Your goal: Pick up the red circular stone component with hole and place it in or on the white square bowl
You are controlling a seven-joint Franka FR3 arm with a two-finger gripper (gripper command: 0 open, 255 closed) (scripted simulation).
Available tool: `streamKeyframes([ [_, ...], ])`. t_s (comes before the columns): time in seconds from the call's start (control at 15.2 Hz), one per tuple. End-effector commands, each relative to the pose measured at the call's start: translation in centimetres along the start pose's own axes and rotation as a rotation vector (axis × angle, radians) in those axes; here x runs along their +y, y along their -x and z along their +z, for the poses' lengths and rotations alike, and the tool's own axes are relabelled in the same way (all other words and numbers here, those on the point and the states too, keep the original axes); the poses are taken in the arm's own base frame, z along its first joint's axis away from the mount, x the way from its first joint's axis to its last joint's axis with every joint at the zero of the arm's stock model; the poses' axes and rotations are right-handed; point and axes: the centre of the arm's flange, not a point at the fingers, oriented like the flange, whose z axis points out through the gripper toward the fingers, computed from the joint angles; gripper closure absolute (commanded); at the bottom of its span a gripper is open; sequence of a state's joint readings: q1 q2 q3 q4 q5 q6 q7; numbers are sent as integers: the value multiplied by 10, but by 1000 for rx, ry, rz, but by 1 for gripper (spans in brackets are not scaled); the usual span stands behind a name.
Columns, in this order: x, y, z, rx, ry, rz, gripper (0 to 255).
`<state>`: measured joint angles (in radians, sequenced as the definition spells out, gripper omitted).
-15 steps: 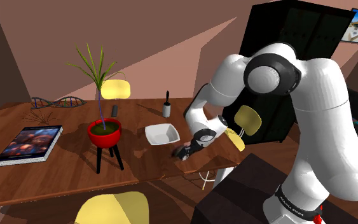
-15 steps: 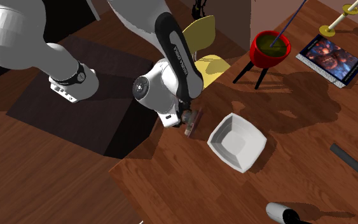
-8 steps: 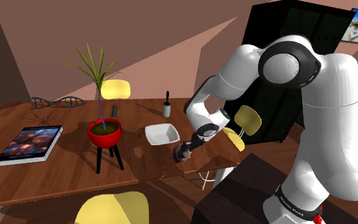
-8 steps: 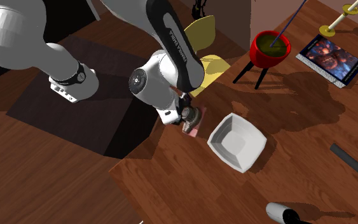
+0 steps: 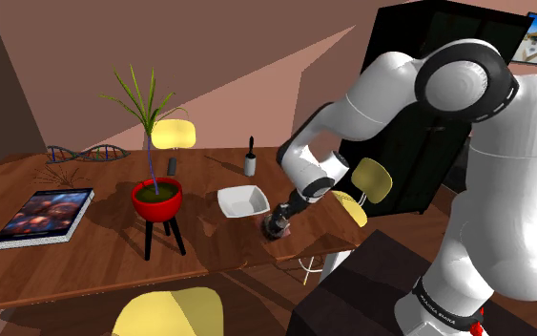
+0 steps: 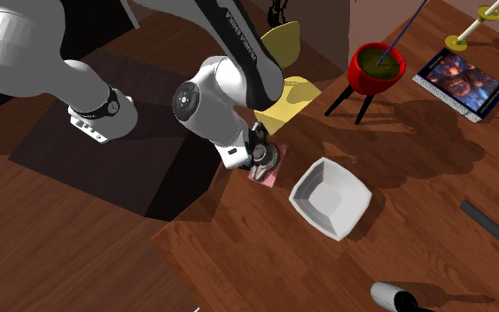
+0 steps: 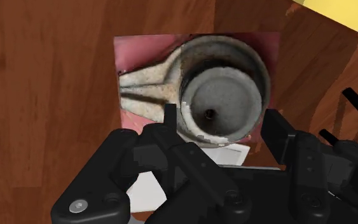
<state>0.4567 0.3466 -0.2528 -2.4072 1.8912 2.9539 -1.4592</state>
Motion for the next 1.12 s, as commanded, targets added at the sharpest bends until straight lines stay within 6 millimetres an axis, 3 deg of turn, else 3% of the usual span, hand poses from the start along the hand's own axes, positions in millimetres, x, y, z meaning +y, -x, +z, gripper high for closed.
streamKeyframes([
  [0.0,-3,-5,-10,0,0,0,255],
  [0.13,-4,-7,-15,0,0,0,255],
  [1.06,-13,-174,63,0,0,0,255],
])
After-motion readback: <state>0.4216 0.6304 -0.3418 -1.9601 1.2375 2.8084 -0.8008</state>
